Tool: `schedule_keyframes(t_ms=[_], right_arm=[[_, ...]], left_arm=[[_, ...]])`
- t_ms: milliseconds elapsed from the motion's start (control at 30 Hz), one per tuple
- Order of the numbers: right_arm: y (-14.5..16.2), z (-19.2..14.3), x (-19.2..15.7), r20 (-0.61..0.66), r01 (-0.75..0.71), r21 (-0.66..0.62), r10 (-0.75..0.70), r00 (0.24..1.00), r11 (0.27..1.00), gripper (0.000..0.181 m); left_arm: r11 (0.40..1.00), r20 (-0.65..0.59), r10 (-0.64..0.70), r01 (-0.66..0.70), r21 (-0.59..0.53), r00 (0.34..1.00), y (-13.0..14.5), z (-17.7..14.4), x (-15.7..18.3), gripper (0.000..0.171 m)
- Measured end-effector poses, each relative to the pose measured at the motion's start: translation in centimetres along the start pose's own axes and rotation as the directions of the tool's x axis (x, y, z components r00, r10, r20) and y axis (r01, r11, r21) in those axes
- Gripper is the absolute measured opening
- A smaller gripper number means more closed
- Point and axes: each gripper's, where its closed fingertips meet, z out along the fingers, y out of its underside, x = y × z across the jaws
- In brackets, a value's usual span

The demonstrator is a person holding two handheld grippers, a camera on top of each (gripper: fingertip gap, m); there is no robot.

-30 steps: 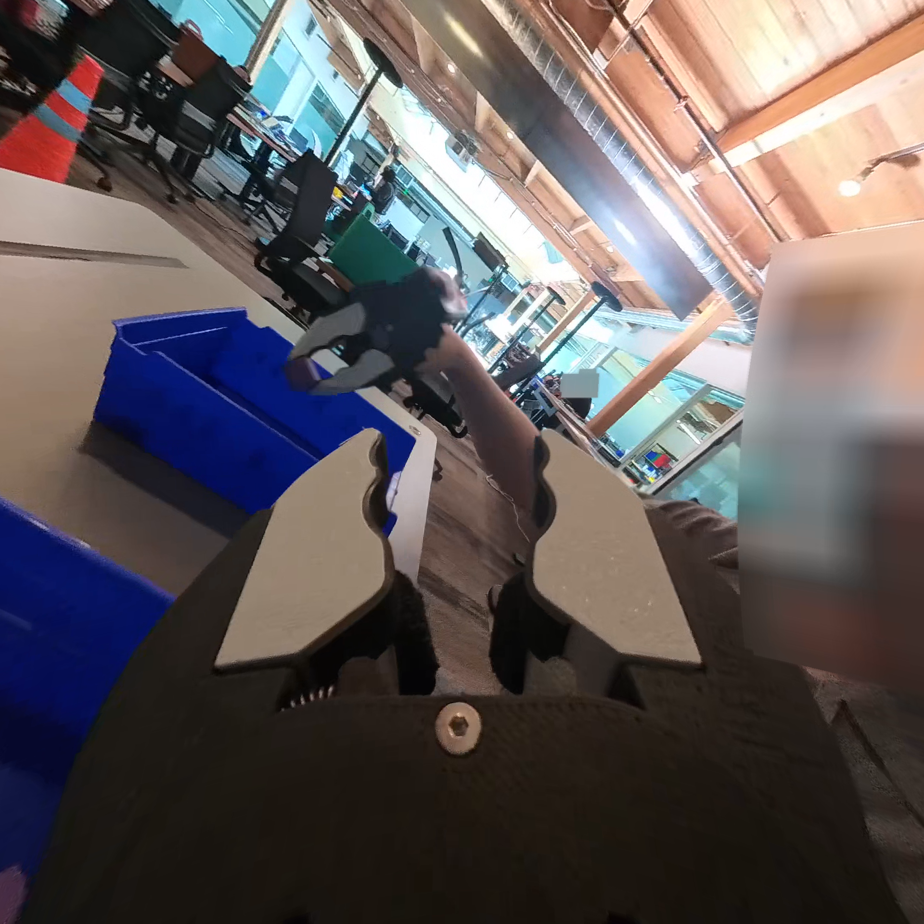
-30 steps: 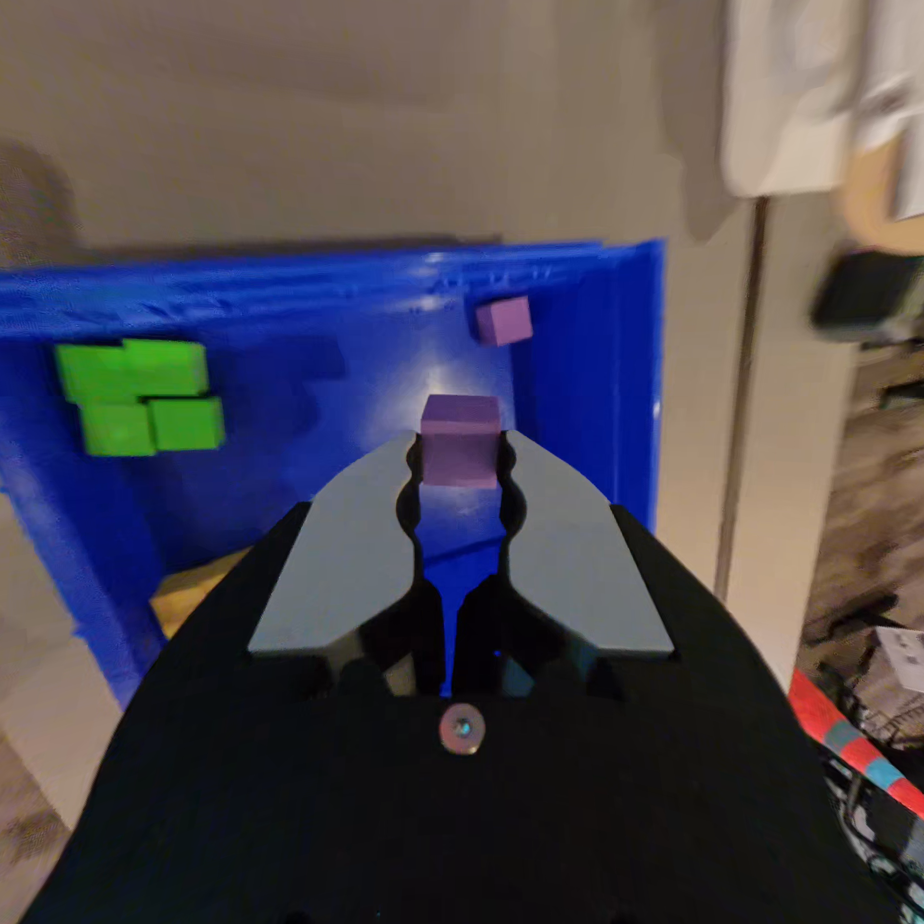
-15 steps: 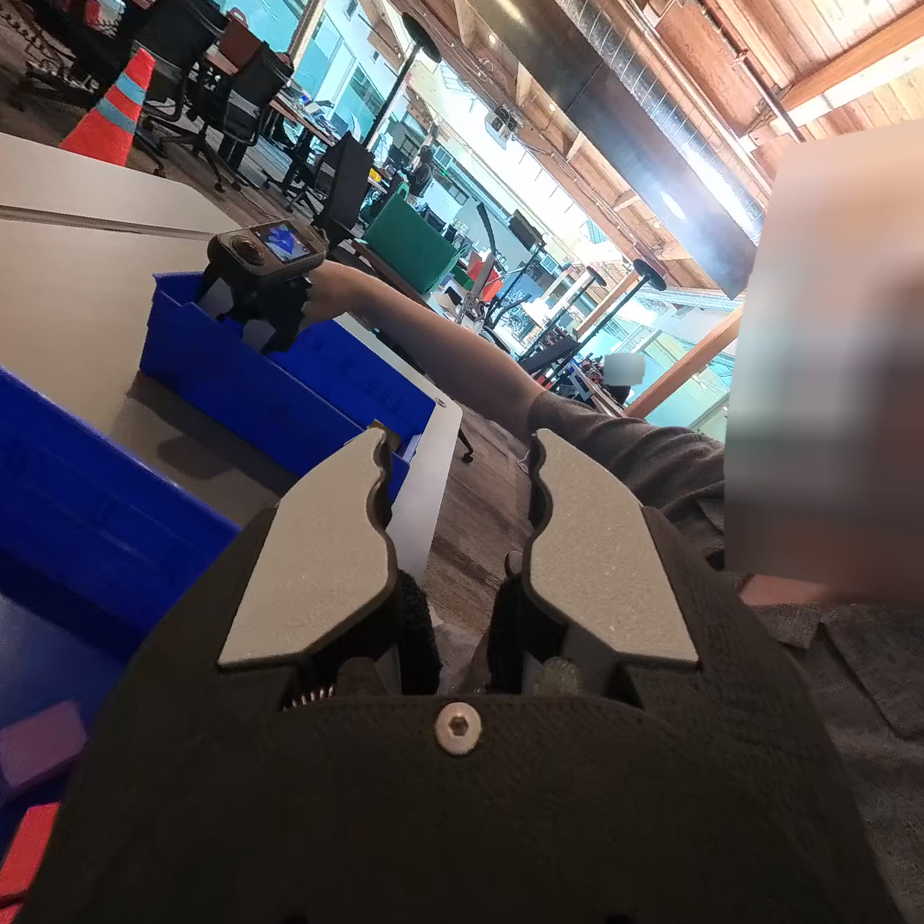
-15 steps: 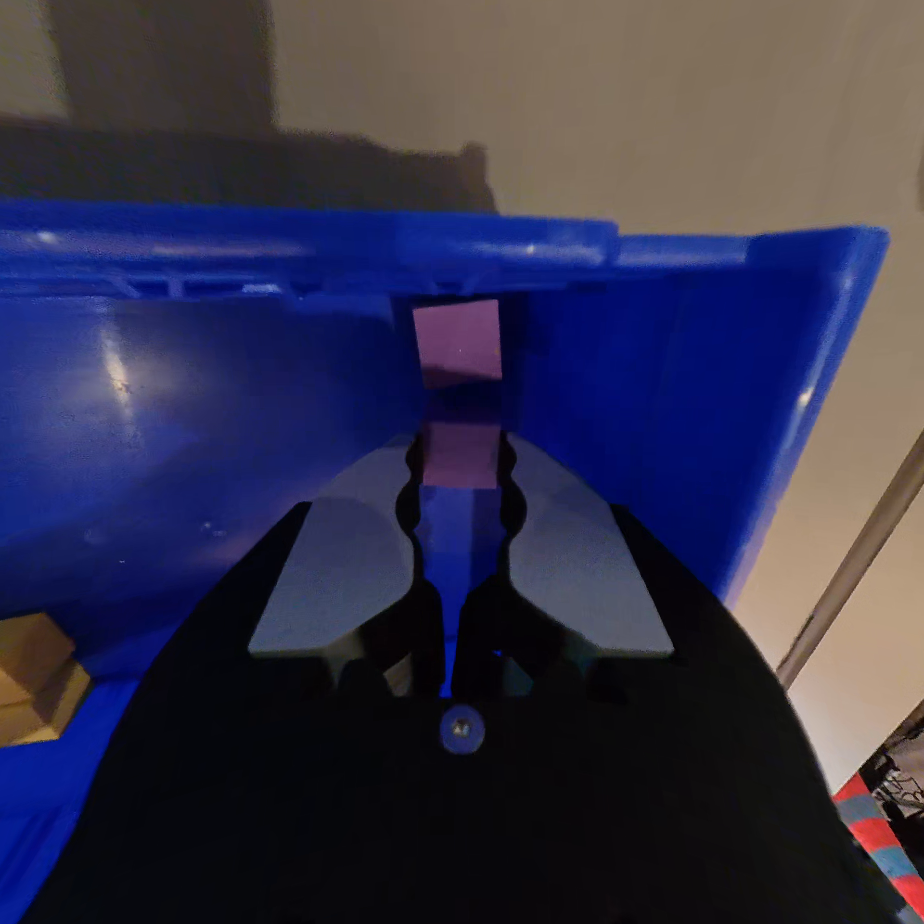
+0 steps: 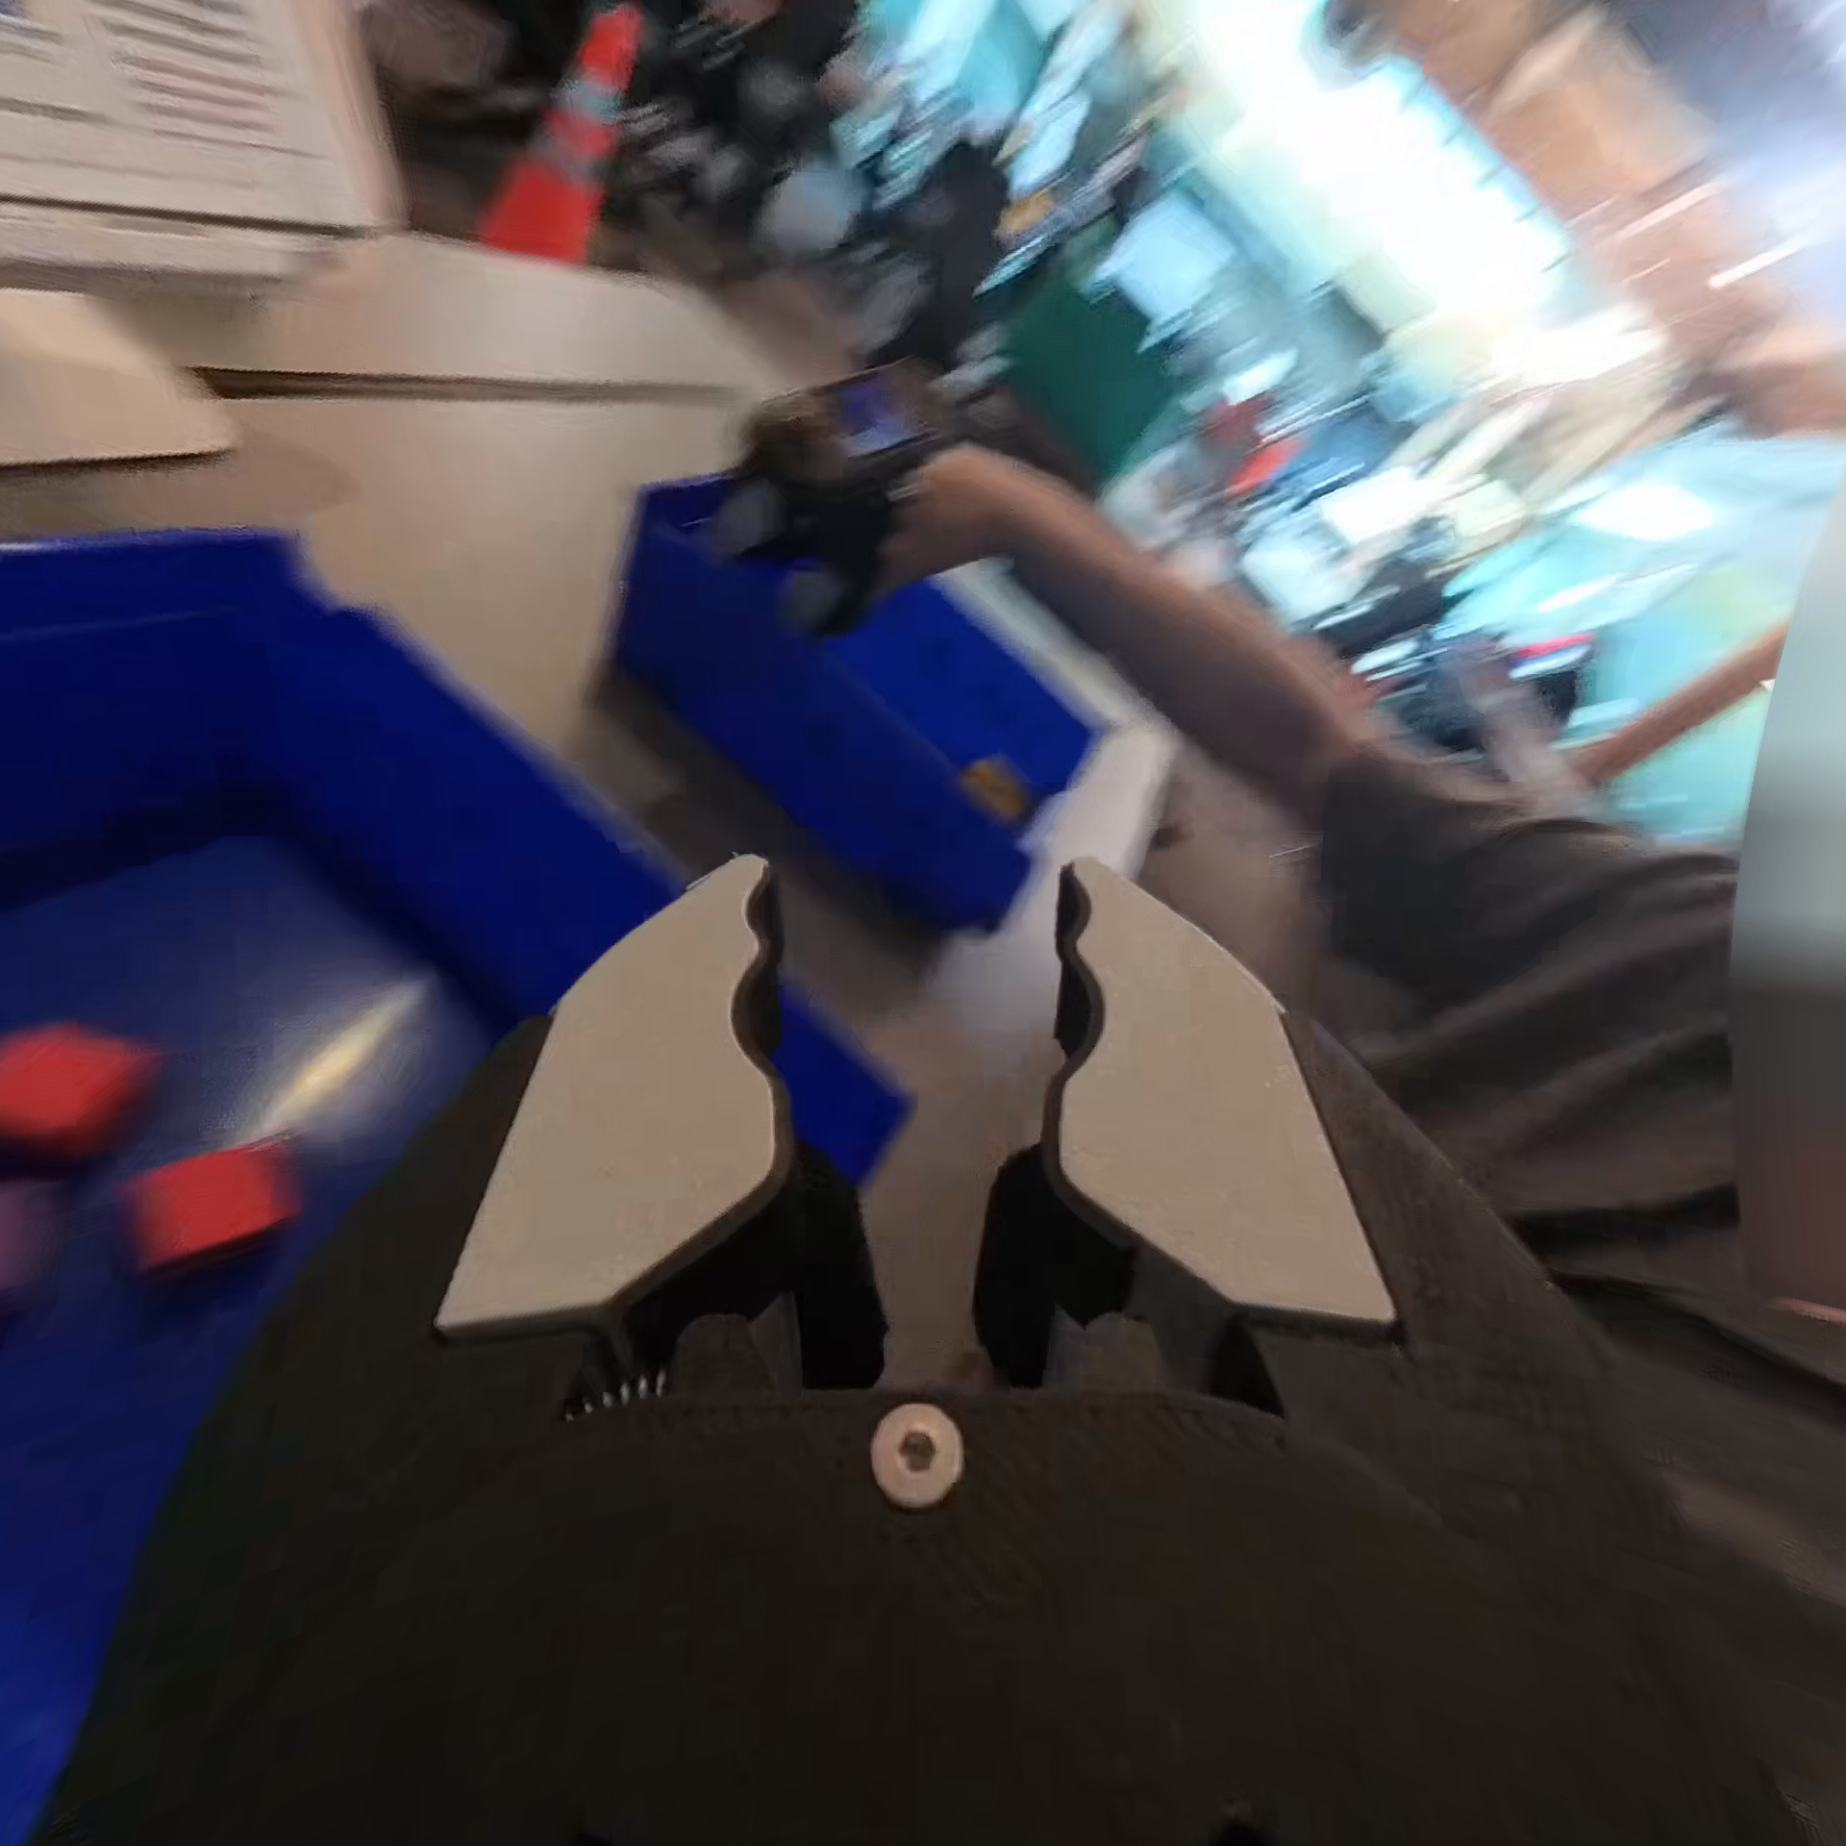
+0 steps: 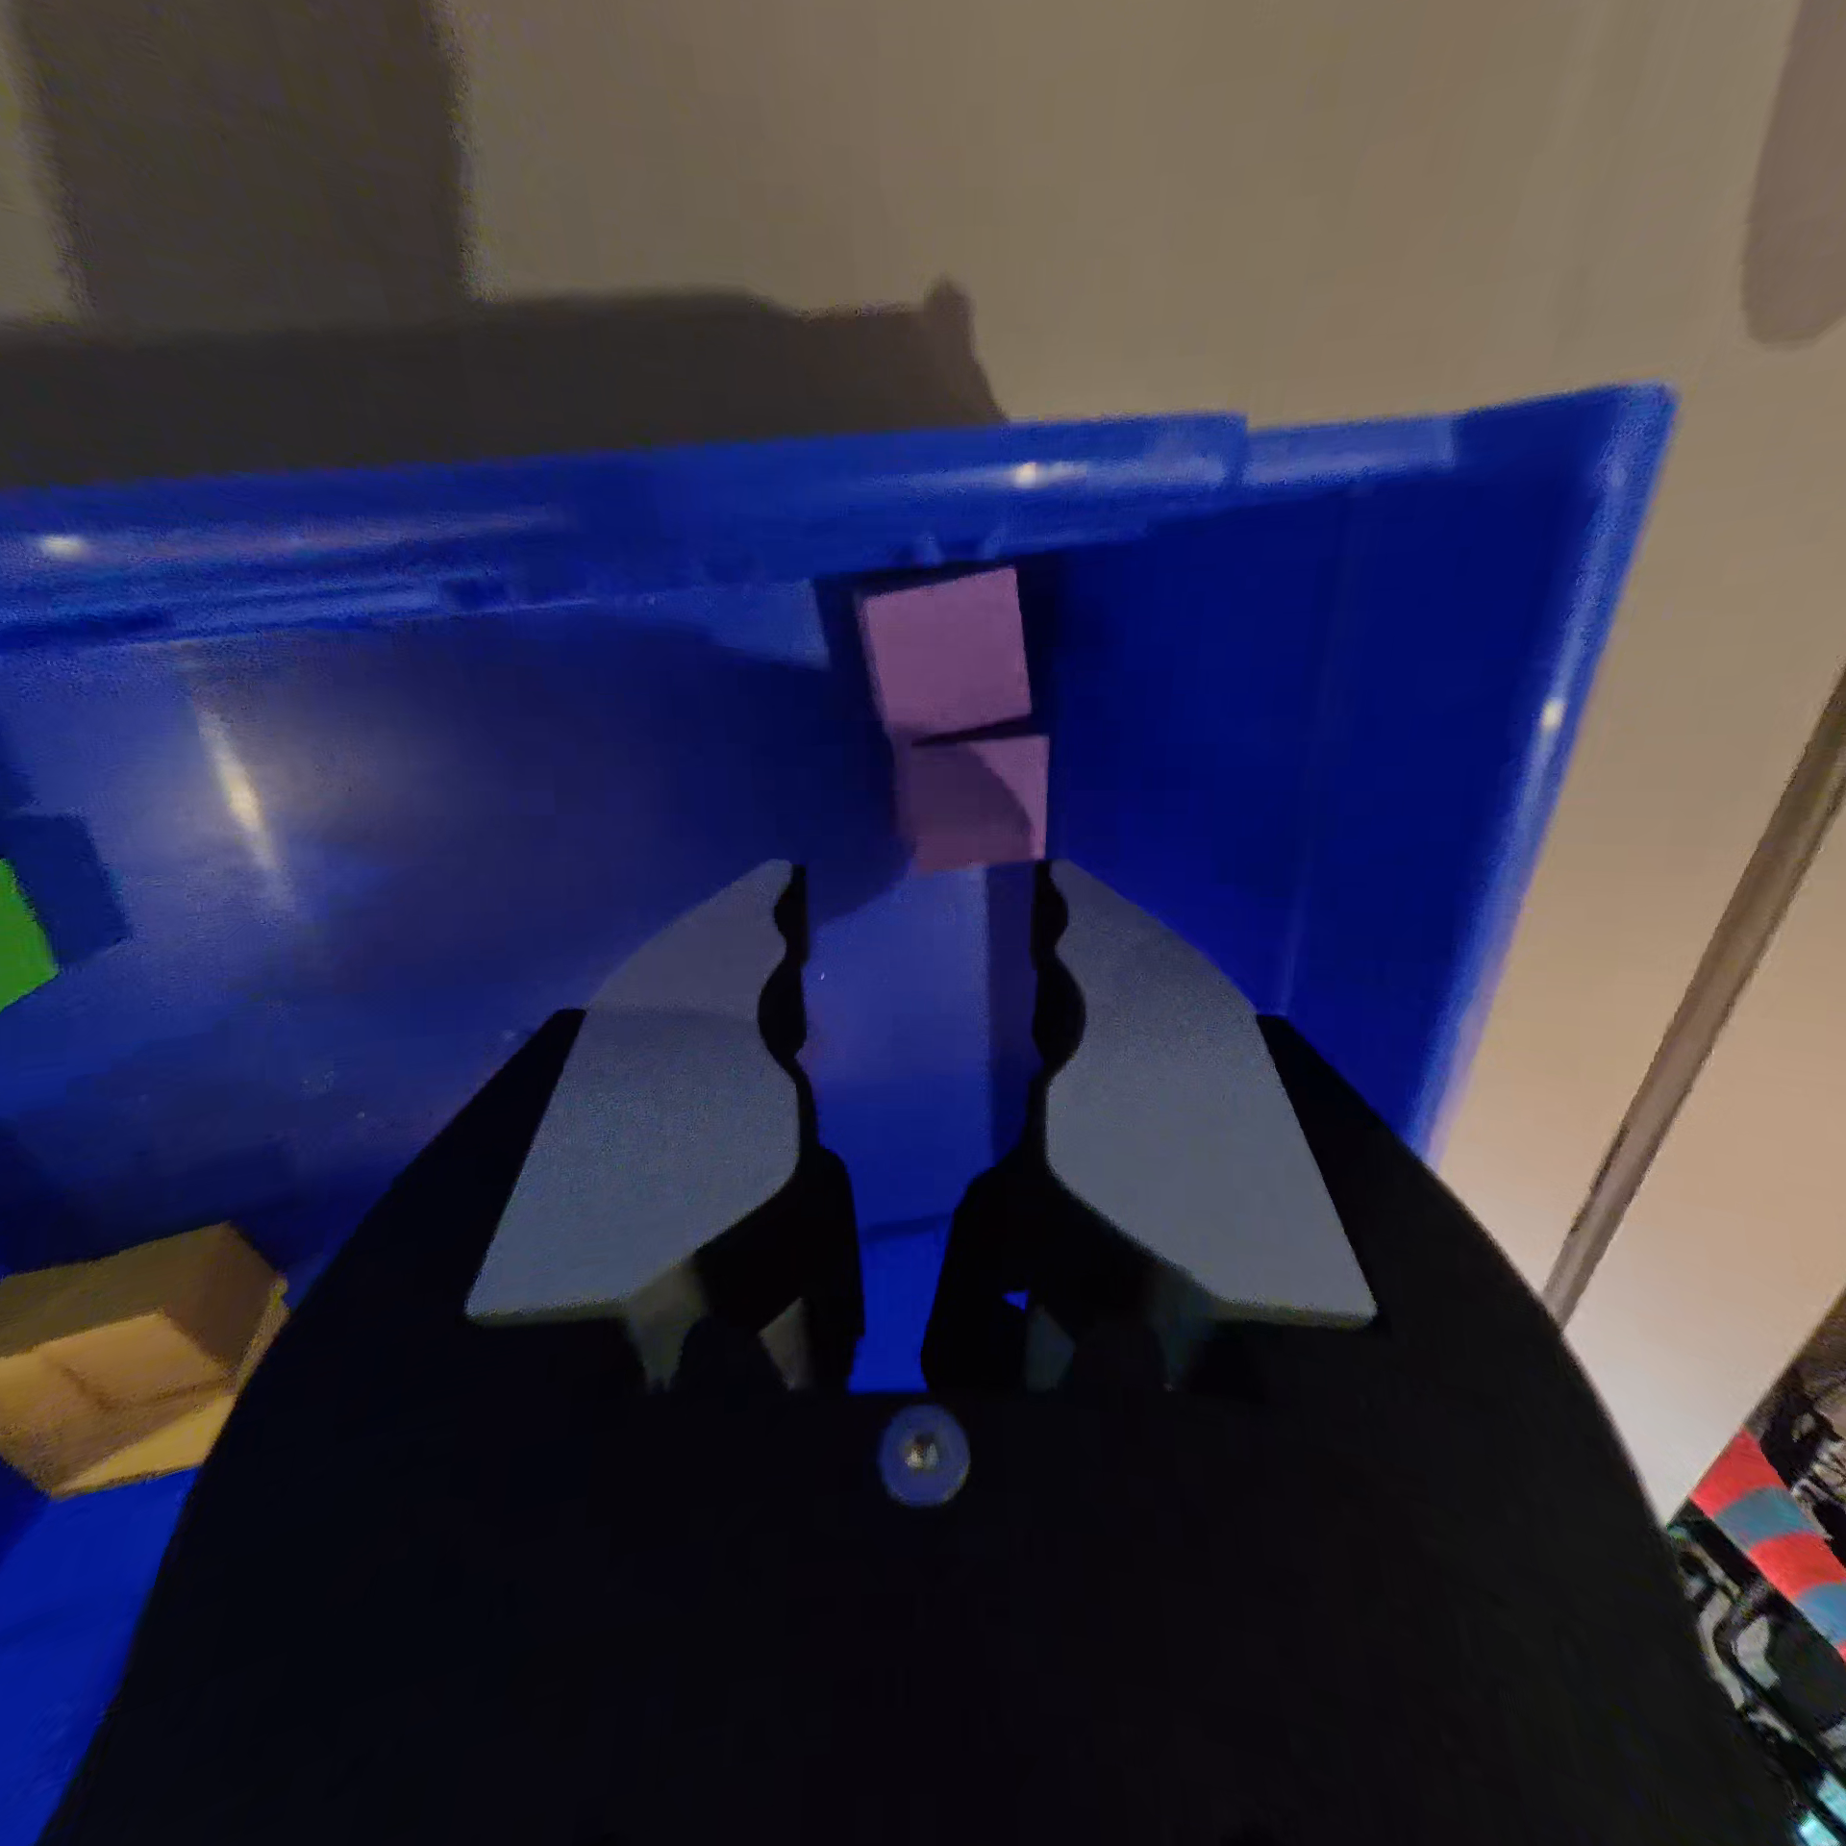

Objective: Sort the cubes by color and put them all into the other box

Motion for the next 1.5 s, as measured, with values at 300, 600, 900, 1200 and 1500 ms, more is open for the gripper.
schedule_keyframes(t_ms=[300, 600, 900, 1200, 1500], right_arm=[[-1.9, -7.3, -3.4, -0.203, 0.052, 0.185, -0.013, 0.979, 0.981, 0.040], [-1.6, -8.1, -6.1, -0.233, 0.098, 0.224, -0.044, 0.971, 0.970, 0.039], [-1.6, -8.4, -7.1, -0.247, 0.117, 0.261, -0.050, 0.968, 0.958, 0.036], [-1.4, -9.2, -8.2, -0.278, 0.142, 0.268, -0.064, 0.958, 0.953, 0.035], [-0.7, -10.8, -9.1, -0.322, 0.159, 0.257, -0.070, 0.944, 0.953, 0.031]], left_arm=[[0.665, 0.542, 0.433, 0.151, -0.732, 0.720, 5.3, -1.2, -15.1, 0.053], [0.449, 0.535, 0.421, 0.344, -0.825, 0.733, 9.1, -0.4, -20.6, 0.050], [0.364, 0.566, 0.421, 0.440, -0.821, 0.709, 9.9, -1.1, -22.3, 0.050], [0.316, 0.626, 0.390, 0.541, -0.780, 0.675, 11.0, -1.0, -22.6, 0.049], [0.414, 0.624, 0.209, 0.510, -0.754, 0.753, 10.7, 0.8, -21.1, 0.032]])
